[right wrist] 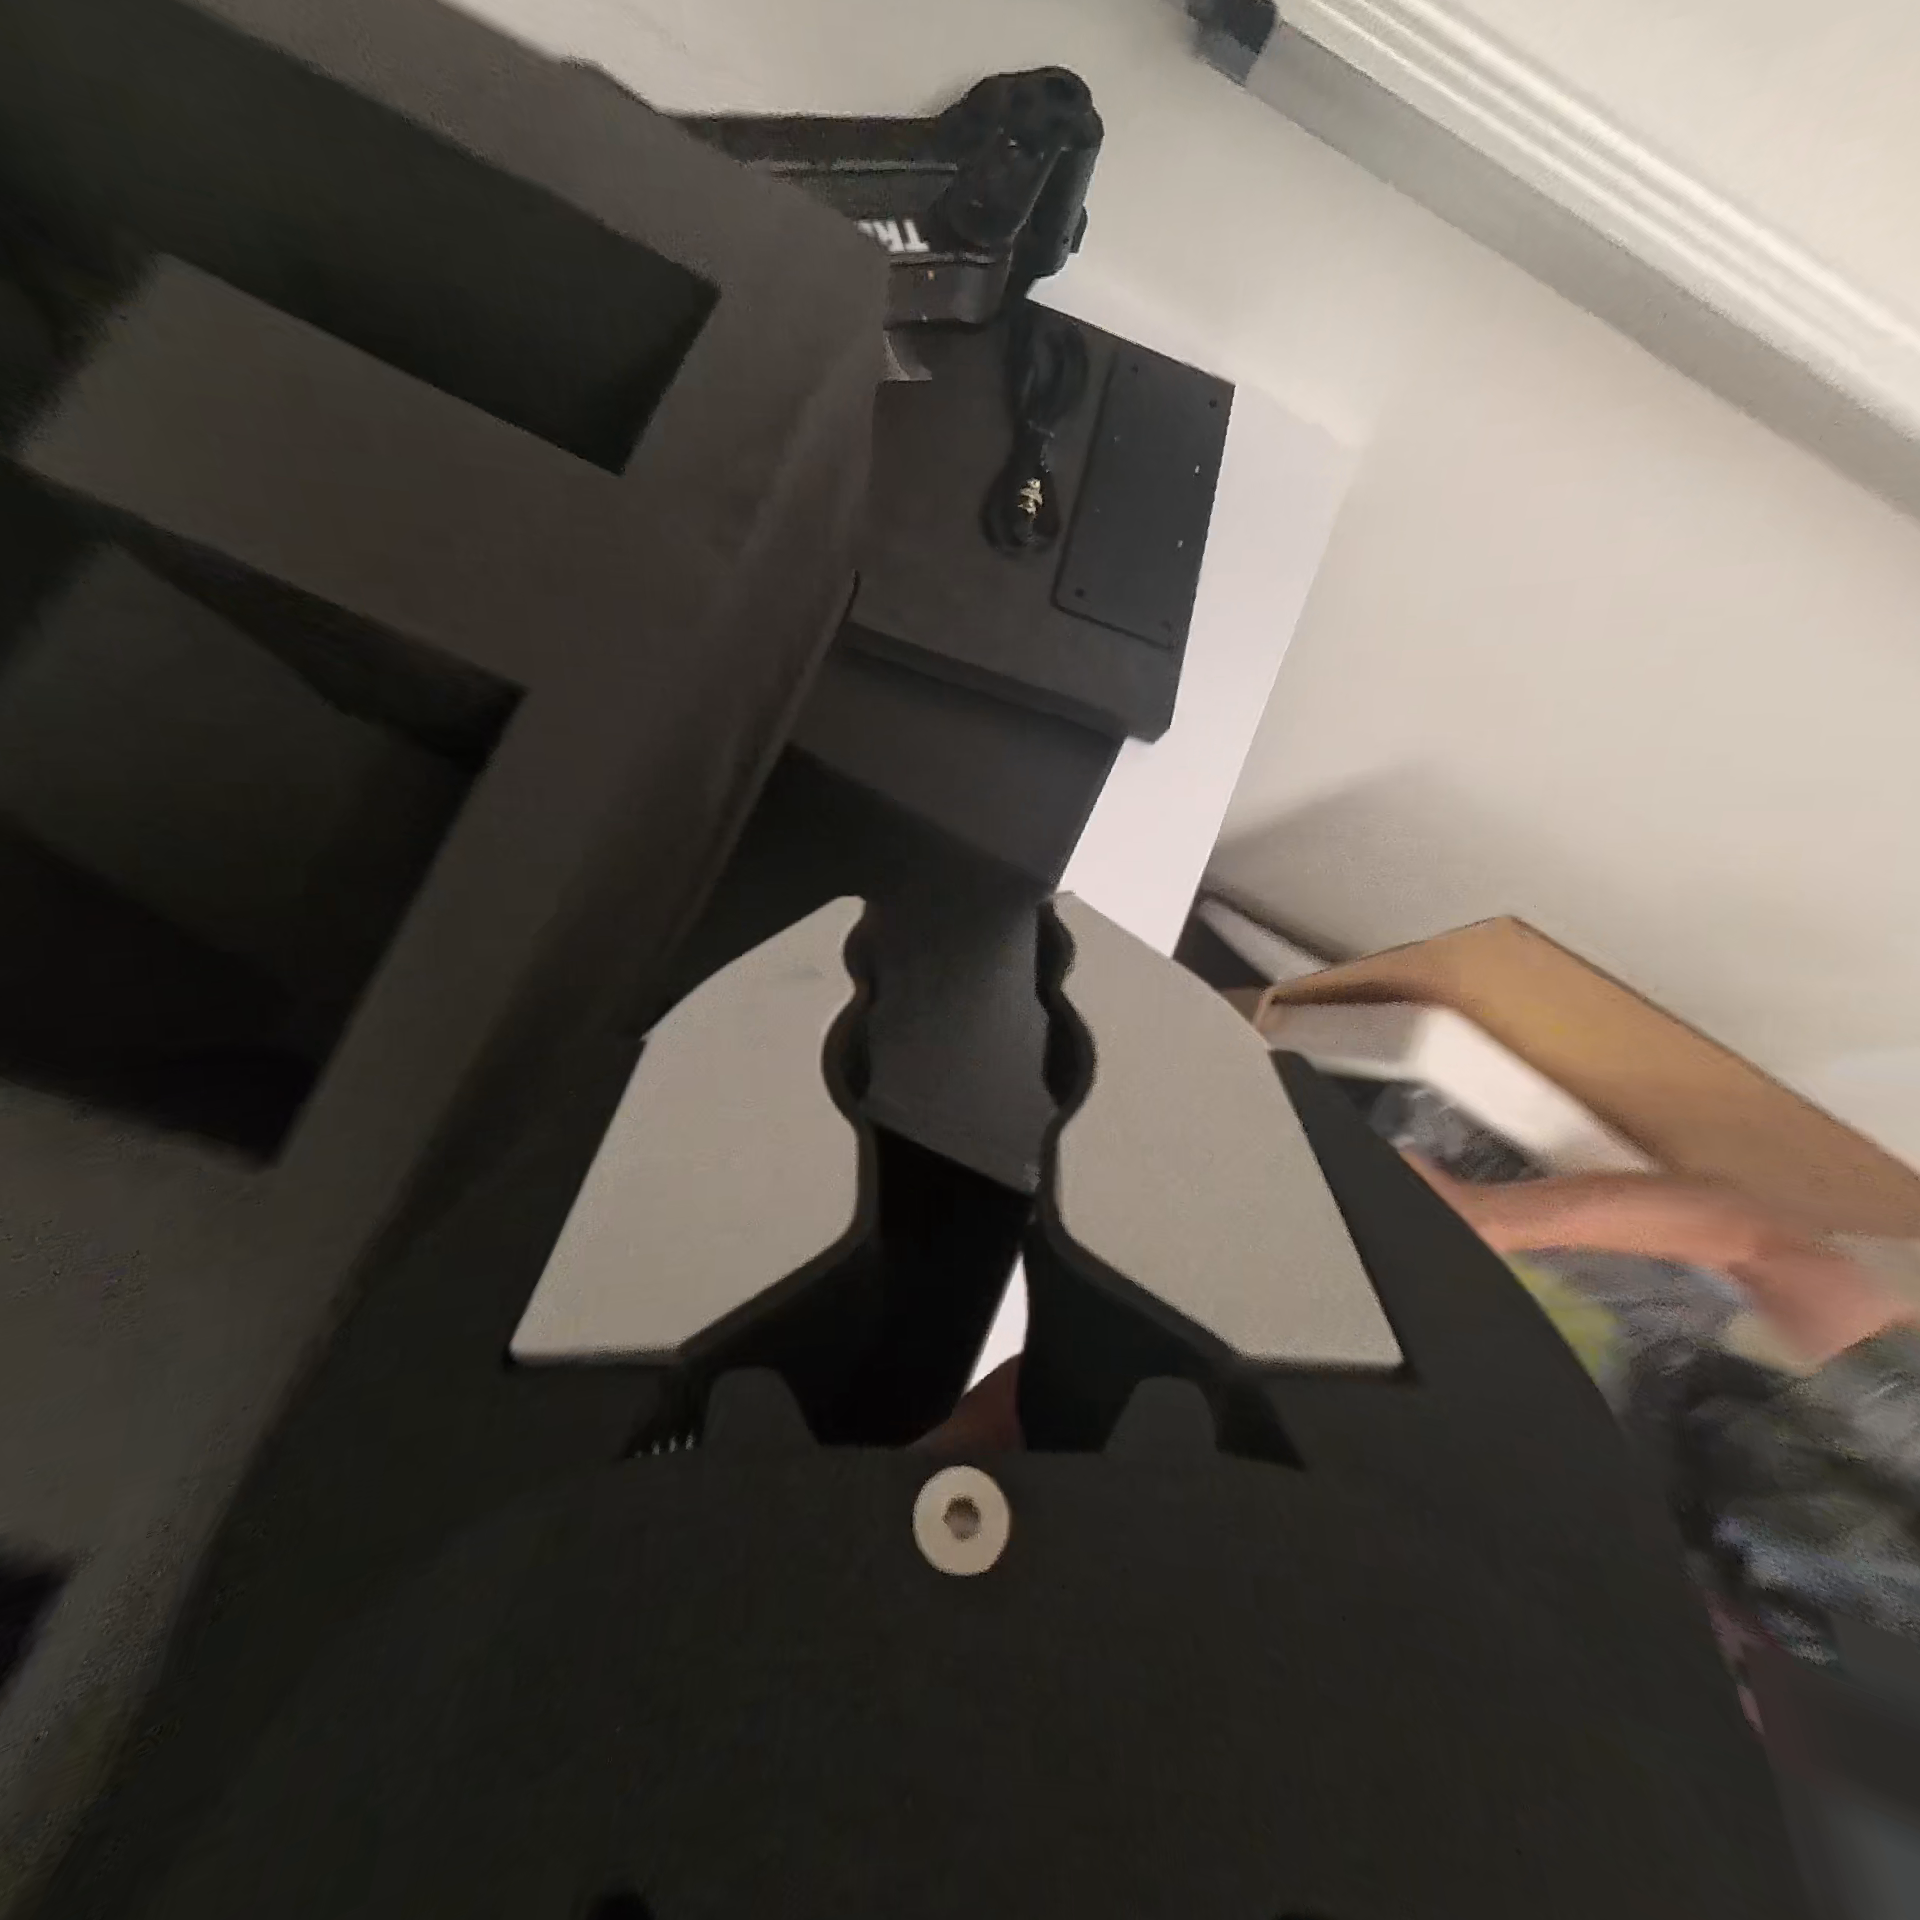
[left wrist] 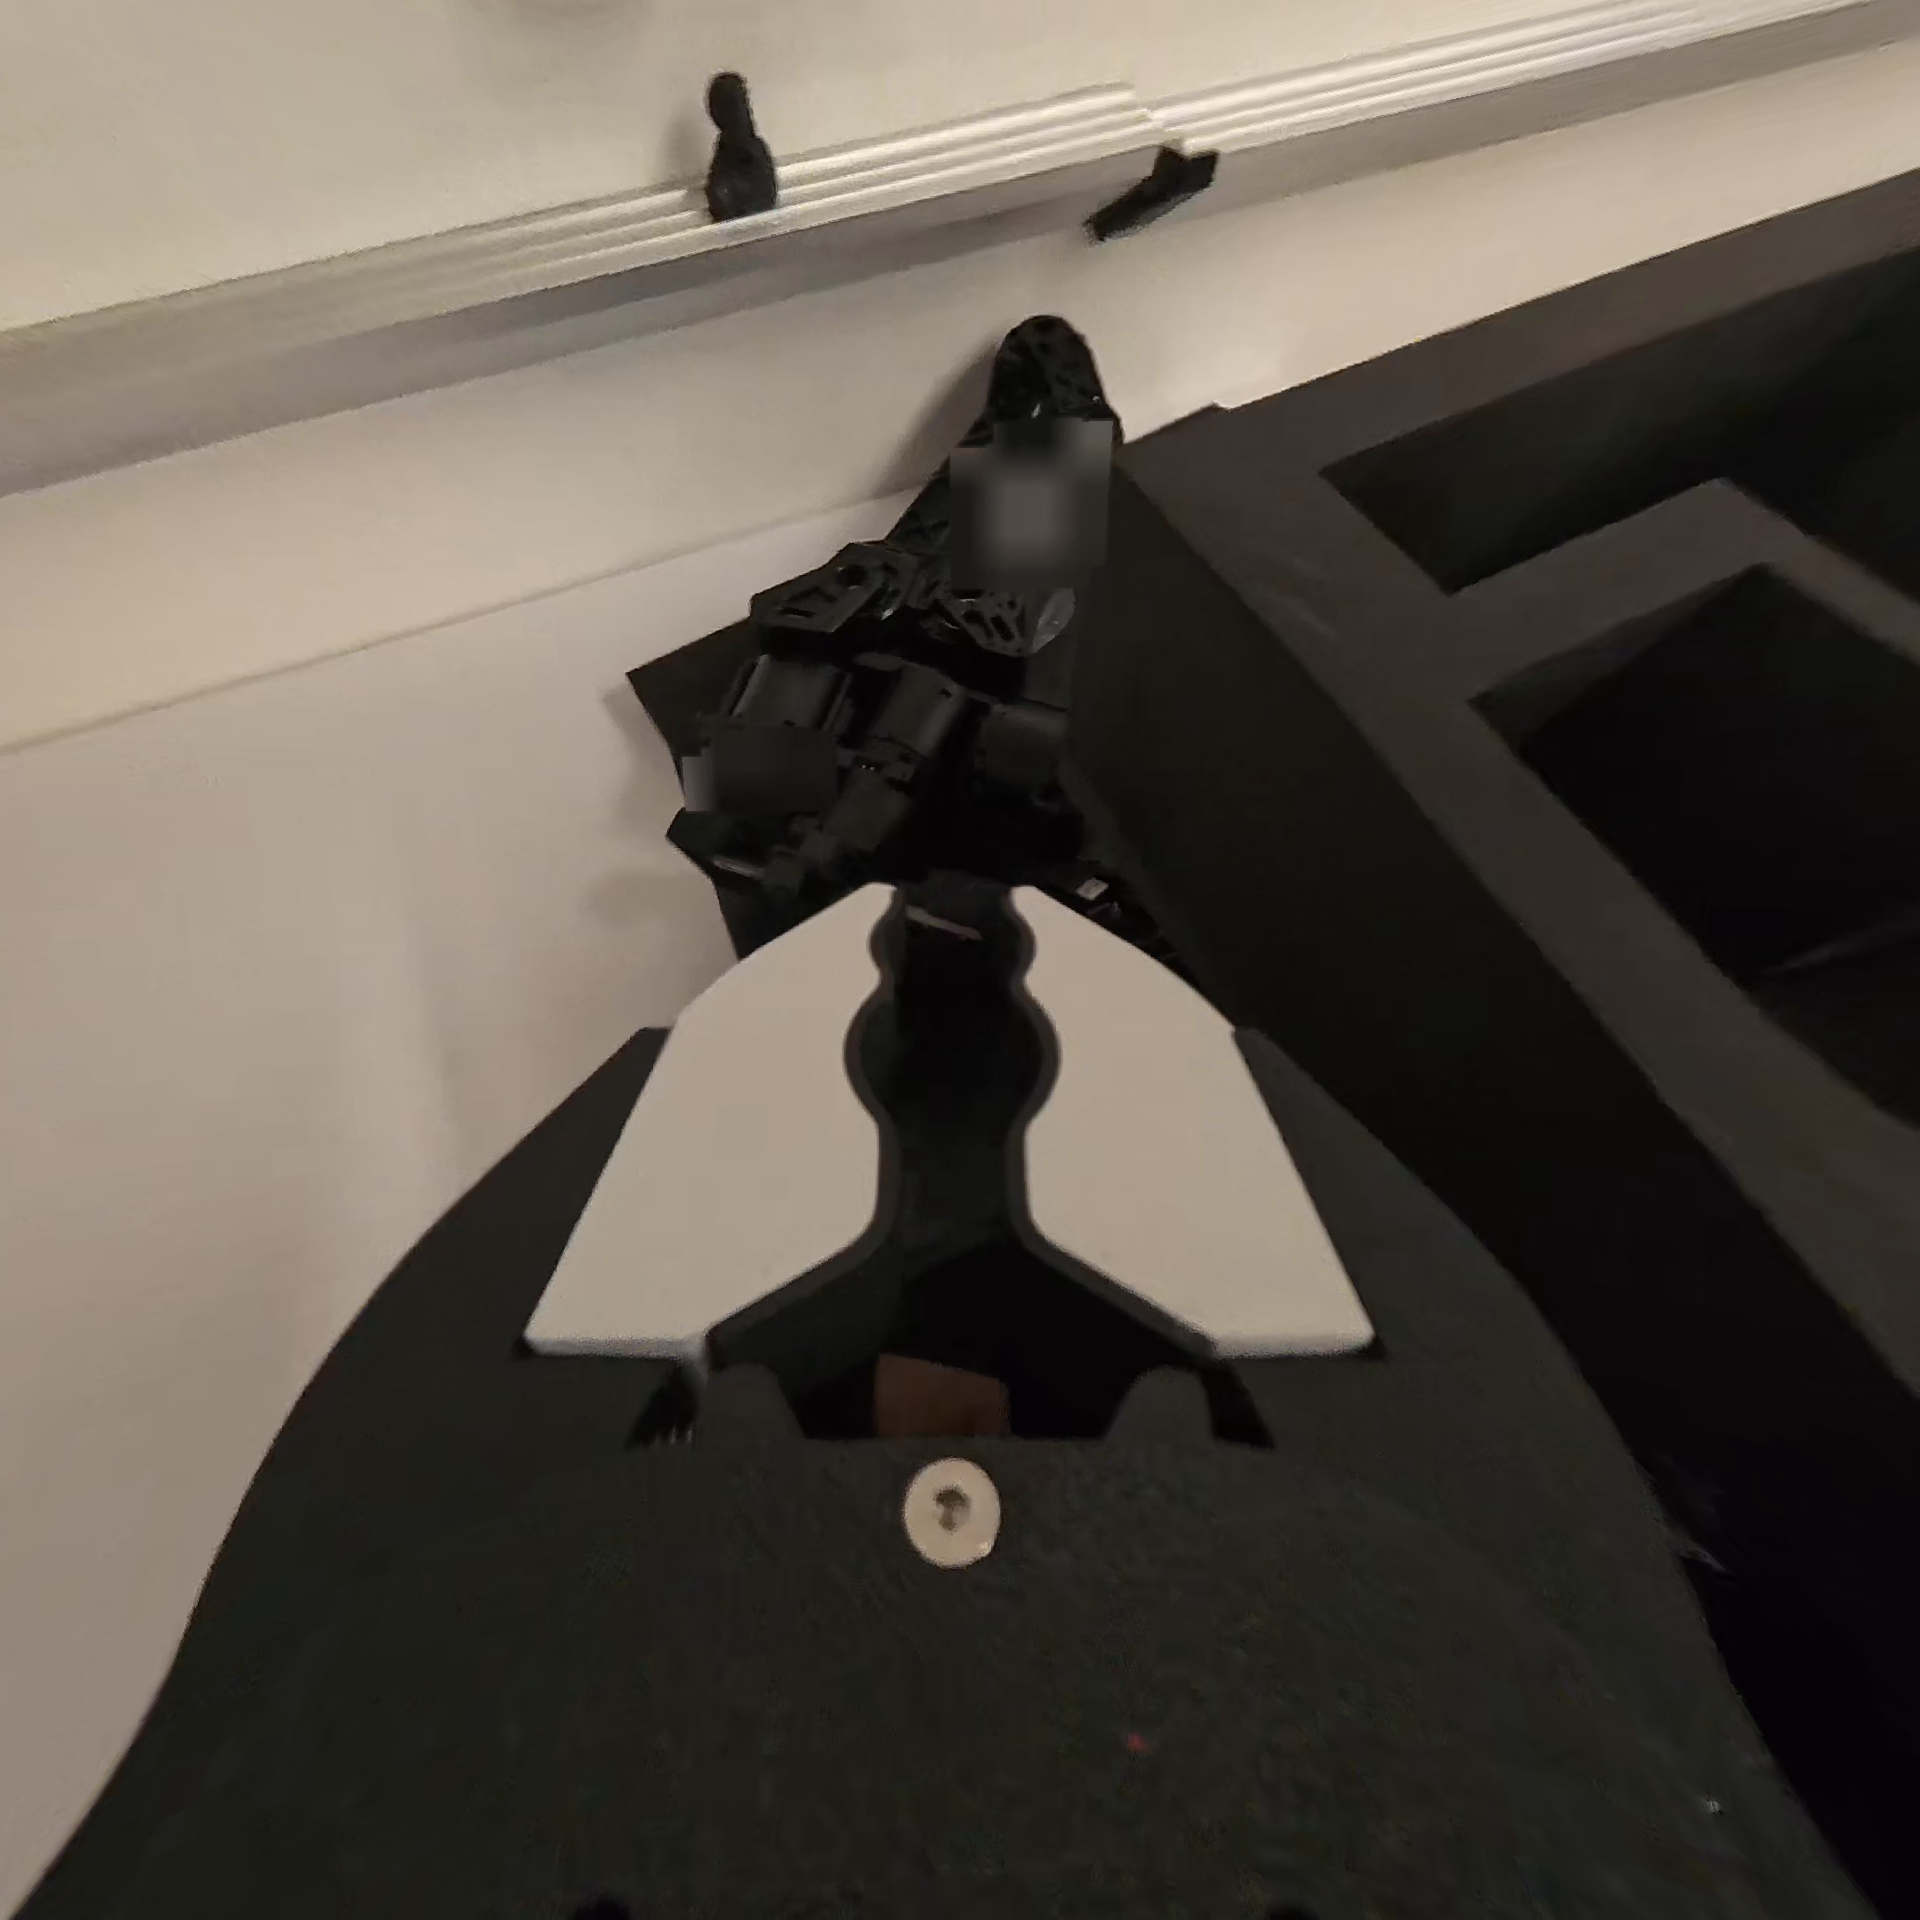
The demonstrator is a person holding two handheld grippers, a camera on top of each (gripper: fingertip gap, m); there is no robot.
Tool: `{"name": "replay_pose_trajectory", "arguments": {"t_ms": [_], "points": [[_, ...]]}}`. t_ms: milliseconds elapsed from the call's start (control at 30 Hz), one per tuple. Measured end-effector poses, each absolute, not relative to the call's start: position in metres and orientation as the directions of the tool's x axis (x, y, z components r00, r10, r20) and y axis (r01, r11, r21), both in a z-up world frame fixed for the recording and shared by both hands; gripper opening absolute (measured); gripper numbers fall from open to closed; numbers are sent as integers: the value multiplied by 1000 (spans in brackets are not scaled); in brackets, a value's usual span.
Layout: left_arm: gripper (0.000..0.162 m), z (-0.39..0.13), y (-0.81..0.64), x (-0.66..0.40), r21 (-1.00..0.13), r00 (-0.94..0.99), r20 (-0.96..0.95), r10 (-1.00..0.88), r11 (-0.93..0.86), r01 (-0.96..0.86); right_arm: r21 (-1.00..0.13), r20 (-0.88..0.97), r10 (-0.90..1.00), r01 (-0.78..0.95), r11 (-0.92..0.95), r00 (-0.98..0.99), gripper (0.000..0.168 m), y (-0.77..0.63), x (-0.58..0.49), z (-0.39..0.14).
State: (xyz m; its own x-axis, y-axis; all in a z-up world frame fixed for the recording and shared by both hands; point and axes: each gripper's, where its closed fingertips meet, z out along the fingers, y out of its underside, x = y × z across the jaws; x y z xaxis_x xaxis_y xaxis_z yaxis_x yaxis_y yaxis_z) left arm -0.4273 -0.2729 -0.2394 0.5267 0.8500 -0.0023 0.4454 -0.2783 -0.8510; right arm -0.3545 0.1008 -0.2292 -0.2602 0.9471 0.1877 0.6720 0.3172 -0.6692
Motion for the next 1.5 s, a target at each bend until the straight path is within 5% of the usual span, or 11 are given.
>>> {"name": "replay_pose_trajectory", "arguments": {"t_ms": [200, 467, 700, 867, 1200, 1500], "points": [[42, -212, -279, -364, -825, 494, 86, 865, -216, 522, -653, 27, 991, 748, 114, -127, 65, 84, -261, -189], [58, -213, -266, -297, -784, 540, 26, 841, -318, 533, -507, -24, 999, 862, 27, -45, 76, 25, -145, -217], [55, -212, -268, -269, -760, 550, 79, 832, -307, 573, -431, -17, 996, 899, 75, -92, 18, 9, -133, -254], [45, -216, -297, -245, -751, 517, 33, 855, -320, 577, -410, -15, 989, 903, 130, -149, 16, 10, -133, -254], [41, -213, -352, -131, -756, 309, 38, 950, -175, 630, -539, -19, 971, 820, 191, -238, 13, 30, -123, -227], [38, -198, -275, -77, -767, 471, 194, 861, -166, 620, -582, -227, 964, 813, -20, -139, 12, 36, -76, -215]]}}
